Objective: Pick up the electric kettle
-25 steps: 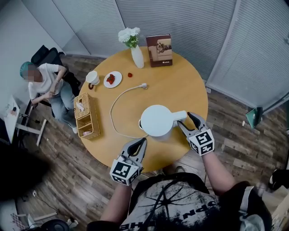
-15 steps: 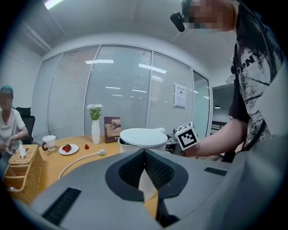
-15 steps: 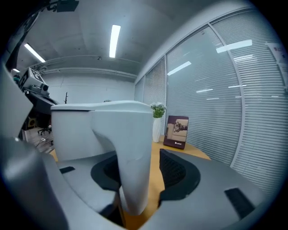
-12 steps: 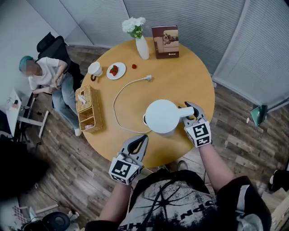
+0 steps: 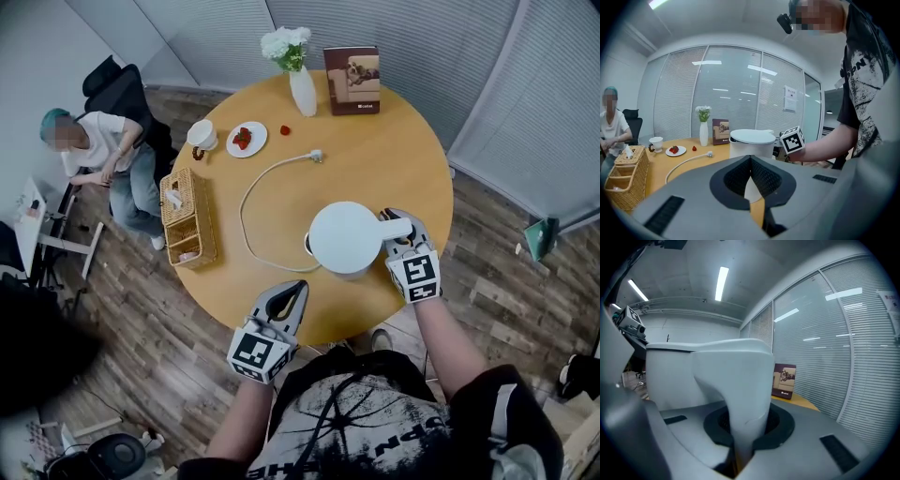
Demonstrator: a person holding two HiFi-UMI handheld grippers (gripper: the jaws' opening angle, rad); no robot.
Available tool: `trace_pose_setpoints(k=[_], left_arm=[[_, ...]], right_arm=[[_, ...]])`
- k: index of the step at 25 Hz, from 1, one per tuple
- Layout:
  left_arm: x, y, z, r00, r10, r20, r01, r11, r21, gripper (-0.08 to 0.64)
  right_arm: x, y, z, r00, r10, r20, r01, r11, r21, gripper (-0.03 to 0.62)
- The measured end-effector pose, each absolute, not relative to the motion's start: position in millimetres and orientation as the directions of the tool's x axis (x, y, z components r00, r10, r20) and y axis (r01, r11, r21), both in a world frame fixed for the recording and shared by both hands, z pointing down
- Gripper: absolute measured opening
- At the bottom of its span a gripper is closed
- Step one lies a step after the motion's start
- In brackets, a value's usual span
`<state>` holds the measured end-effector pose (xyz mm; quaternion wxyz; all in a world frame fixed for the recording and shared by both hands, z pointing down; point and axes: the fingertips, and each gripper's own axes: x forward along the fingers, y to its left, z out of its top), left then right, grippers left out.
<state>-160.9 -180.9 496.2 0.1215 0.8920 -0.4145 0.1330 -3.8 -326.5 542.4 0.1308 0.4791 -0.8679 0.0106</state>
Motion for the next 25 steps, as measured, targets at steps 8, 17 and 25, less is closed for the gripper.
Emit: trace_pose_setpoints(k=[8,17,25], left_arm=[[-164,-177,497,0.618,-0.709,0.338,-0.774,-0.623,0.109,-0.002],[-175,-170,495,0.598,-0.727,0.338,-0.791,-0.604,0.099,-0.002],[-185,-161,489,0.576,-0.749,0.327,-0.807,-0.585,0.081,-0.002]], right_arm=[[0,-329,540,-0.493,-0.842,0.219,-0.859,0.511,0.034,0.043],[-5,-340,522,-0.464,-0.872,0.154,-0.884,0.468,-0.009,0.061],[1,-346,503,-0.454,-0.884,0.109,-0.89,0.444,-0.106,0.067]])
